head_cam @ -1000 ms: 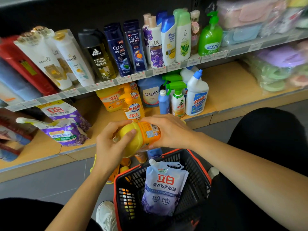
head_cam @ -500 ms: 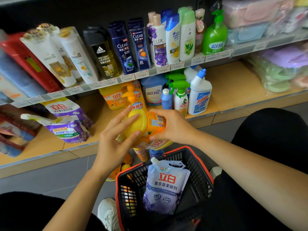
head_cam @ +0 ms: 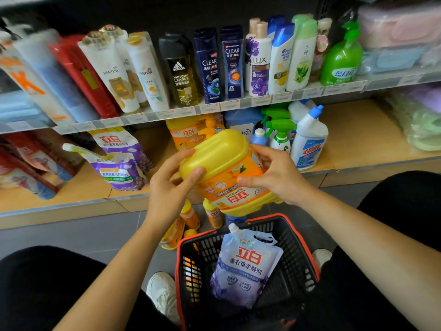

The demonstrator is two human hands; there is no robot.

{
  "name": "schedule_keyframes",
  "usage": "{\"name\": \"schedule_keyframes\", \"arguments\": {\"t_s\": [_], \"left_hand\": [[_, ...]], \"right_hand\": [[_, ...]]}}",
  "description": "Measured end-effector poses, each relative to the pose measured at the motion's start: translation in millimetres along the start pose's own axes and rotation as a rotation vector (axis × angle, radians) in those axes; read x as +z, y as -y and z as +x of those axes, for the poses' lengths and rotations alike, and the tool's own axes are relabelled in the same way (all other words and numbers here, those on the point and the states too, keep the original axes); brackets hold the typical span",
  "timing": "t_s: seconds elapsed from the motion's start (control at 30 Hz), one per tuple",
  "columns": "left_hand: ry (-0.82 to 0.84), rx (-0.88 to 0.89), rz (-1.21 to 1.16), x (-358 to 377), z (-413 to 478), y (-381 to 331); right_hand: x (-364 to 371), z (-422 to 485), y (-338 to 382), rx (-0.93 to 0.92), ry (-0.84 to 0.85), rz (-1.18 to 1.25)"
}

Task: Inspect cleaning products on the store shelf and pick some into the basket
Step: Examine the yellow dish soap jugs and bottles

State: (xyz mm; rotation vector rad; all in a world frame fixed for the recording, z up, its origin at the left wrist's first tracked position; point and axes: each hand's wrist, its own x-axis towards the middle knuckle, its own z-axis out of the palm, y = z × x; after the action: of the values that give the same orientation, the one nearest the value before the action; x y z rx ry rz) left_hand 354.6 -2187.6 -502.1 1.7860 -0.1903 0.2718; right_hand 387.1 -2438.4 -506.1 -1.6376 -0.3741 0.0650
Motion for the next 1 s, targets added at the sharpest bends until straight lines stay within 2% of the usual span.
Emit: {"name": "schedule_keyframes", "arguments": {"t_s": [0.1, 0.2, 0.5, 0.6, 0.73, 0.83, 1.0], "left_hand": [[-0.016, -0.072, -0.121, -0.8, -0.7, -1.2], [-0.051, -0.217, -0.237, -3.4, 0.4, -1.4], [0.009, -0.508, -0.431, 0.6, 6.3, -1.4], [0.054, -0.454, -0.432, 4.4, 5.6, 0.3], [0.112, -0.285, -0.316, 10.8, 0.9, 4.3], [0.231, -0.185, -0.249, 17.5, -6.2, 14.3], [0.305, -0.264, -0.126, 27.5, -13.3, 25.6]], "right_hand": [[-0.7, 0.0, 1.2, -0.018, 0.001, 0.024], [-0.9, -0.9, 1.8, -0.027, 0.009, 0.053], [0.7, -0.3, -3.6, -0.003, 0.003, 0.165], [1.0, 0.5, -4.4, 0.019, -0.014, 0.208], [1.5, 1.1, -5.2, 0.049, -0.041, 0.287], [2.3, 2.3, -3.6, 0.073, -0.080, 0.377], [1.3, 3.1, 1.4, 0.083, -0.135, 0.461]]}}
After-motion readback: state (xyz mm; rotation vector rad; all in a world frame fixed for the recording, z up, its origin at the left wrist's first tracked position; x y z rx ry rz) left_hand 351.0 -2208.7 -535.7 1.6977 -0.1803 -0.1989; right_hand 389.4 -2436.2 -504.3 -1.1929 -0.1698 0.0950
